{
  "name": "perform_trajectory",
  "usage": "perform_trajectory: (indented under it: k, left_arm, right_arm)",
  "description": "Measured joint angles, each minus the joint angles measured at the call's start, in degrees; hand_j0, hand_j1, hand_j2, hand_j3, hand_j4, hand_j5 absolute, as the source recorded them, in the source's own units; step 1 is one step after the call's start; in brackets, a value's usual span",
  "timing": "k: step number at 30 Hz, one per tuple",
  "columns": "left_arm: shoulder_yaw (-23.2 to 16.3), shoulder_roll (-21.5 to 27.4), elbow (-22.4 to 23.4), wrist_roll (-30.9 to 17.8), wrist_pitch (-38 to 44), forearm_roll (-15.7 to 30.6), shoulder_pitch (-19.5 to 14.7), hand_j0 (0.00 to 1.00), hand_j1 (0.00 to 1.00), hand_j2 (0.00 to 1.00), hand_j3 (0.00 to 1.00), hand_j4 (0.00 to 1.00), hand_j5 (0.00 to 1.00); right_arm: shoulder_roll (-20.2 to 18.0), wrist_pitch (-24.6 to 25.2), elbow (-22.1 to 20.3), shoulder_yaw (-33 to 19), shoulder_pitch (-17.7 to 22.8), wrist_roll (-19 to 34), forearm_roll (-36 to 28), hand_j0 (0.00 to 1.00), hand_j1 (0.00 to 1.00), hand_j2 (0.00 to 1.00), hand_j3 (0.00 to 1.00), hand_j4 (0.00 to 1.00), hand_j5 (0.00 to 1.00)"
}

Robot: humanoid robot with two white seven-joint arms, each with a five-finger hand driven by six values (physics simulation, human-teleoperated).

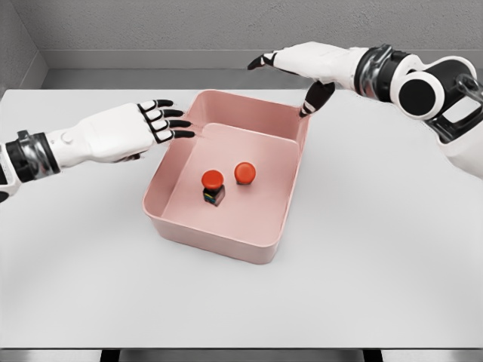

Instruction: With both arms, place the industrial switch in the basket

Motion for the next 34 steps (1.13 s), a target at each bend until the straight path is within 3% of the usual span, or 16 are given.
perform_trajectory:
  k: [2,8,10,13,16,21,34]
  left_arm:
    - [0.7,1.8,0.0,0.0,0.0,2.5,0.3,1.0,1.0,1.0,1.0,1.0,1.0]
    - [2.5,5.5,0.0,0.0,0.0,8.8,2.8,1.0,1.0,1.0,1.0,1.0,1.0]
    - [4.0,7.1,0.2,0.0,0.0,9.8,5.4,1.0,1.0,1.0,1.0,1.0,1.0]
    - [5.8,8.8,0.6,0.1,0.0,10.5,6.6,1.0,1.0,1.0,1.0,1.0,1.0]
    - [8.6,10.0,2.9,0.2,0.0,11.1,8.5,1.0,1.0,1.0,1.0,1.0,1.0]
    - [10.8,10.8,5.5,0.1,0.0,11.8,8.5,1.0,1.0,1.0,1.0,1.0,1.0]
    - [11.2,10.8,5.8,-0.1,0.0,11.9,8.8,1.0,1.0,1.0,1.0,1.0,1.0]
  right_arm:
    - [-2.7,-1.5,0.0,-1.2,0.3,0.0,0.1,1.0,1.0,1.0,1.0,1.0,1.0]
    - [-8.8,-7.7,-0.2,-5.7,6.5,0.0,0.4,1.0,1.0,1.0,1.0,1.0,1.0]
    - [-10.2,-9.6,-1.3,-6.3,9.2,0.0,0.6,1.0,1.0,1.0,1.0,1.0,1.0]
    - [-12.0,-12.5,-3.7,-6.9,10.9,0.0,0.6,1.0,1.0,1.0,1.0,1.0,1.0]
    - [-14.0,-16.0,-4.6,-8.8,15.6,0.0,0.7,1.0,1.0,1.0,1.0,1.0,1.0]
    - [-17.5,-22.0,-5.0,-14.2,22.9,0.0,0.7,1.0,1.0,1.0,1.0,1.0,1.0]
    - [-20.5,-28.4,-4.7,-19.0,26.5,0.0,0.8,1.0,1.0,1.0,1.0,1.0,1.0]
